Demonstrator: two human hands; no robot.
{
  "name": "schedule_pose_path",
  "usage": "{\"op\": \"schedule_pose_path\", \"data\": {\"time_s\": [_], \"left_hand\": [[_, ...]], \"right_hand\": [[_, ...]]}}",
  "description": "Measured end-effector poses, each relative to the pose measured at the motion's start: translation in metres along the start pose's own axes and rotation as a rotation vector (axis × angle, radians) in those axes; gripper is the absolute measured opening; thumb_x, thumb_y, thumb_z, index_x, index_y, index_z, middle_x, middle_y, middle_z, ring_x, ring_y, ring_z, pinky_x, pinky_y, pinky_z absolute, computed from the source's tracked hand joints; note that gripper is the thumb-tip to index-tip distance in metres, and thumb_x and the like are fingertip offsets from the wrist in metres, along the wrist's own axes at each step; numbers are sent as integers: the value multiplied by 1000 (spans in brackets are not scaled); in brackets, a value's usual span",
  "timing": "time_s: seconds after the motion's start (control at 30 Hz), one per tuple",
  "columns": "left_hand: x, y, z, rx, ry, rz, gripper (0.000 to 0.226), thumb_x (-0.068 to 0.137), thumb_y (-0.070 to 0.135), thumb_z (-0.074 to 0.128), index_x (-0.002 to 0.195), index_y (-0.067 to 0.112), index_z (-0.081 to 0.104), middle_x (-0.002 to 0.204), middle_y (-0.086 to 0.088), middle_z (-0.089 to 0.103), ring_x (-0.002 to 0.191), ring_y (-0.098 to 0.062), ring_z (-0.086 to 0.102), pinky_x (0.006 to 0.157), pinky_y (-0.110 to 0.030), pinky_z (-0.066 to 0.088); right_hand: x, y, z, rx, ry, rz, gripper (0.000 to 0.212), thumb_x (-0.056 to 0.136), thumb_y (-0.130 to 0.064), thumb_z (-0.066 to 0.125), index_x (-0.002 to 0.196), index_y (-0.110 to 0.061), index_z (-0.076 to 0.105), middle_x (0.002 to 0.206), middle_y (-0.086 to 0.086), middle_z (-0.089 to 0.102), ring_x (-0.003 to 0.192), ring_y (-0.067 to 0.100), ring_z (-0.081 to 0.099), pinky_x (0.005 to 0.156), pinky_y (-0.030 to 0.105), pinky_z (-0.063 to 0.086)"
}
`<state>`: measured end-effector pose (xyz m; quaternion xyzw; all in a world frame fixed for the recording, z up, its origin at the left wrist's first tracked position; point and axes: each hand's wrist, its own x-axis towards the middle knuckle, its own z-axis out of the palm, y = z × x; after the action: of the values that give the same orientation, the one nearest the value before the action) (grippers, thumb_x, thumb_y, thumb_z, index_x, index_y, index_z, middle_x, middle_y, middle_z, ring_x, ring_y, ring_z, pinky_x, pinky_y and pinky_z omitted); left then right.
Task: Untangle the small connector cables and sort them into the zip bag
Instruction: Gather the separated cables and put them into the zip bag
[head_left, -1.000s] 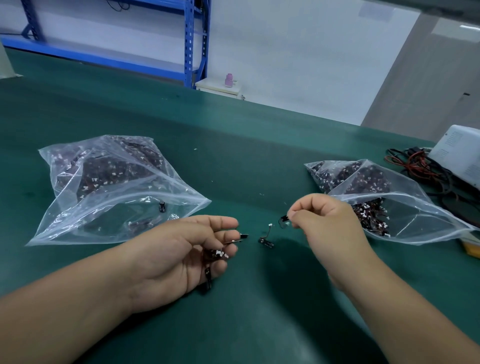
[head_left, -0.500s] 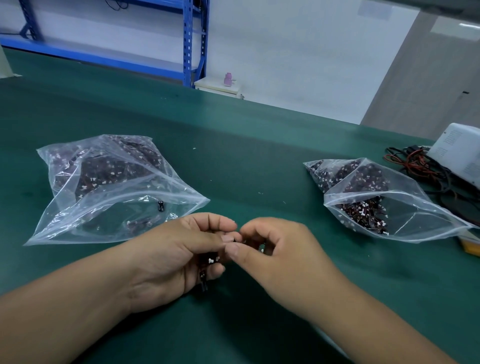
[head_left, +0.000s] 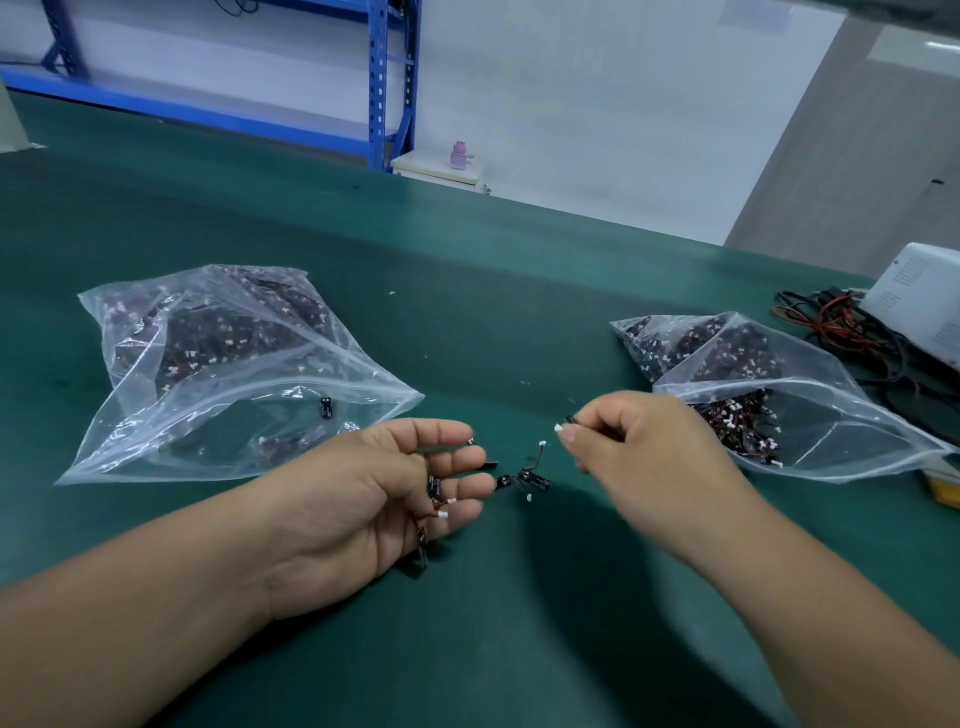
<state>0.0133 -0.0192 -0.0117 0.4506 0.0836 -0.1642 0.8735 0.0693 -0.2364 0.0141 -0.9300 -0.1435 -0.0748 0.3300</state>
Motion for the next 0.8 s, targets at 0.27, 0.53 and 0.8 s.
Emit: {"op": "schedule_pose_path", "data": {"time_s": [0.27, 0.53, 0.8], "left_hand": [[0, -1, 1, 9, 34, 10, 51, 81, -29, 28, 106, -1, 62, 86, -16, 72, 80, -29, 74, 61, -31, 61], [1, 0, -1, -31, 12, -12, 60, 76, -25, 20, 113, -3, 62, 107, -23, 72, 98, -37, 71, 71, -40, 62], [-1, -2, -2, 24, -129, 7, 61, 77, -29, 29, 123, -2, 58, 102, -19, 72, 89, -25, 73, 71, -34, 62]], "right_hand": [[6, 17, 1, -341, -154, 101, 22, 85, -39, 68, 69, -25, 68, 62, -10, 66, 56, 5, 60, 56, 27, 52], [-3, -2, -1, -162, -51, 25, 13, 85, -27, 62, 76, -36, 65, 68, -21, 65, 56, 5, 58, 58, 31, 53], [-40, -43, 19, -207, -90, -496, 19, 84, -36, 63, 102, -31, 70, 97, -10, 56, 87, 19, 55, 76, 41, 48]]}}
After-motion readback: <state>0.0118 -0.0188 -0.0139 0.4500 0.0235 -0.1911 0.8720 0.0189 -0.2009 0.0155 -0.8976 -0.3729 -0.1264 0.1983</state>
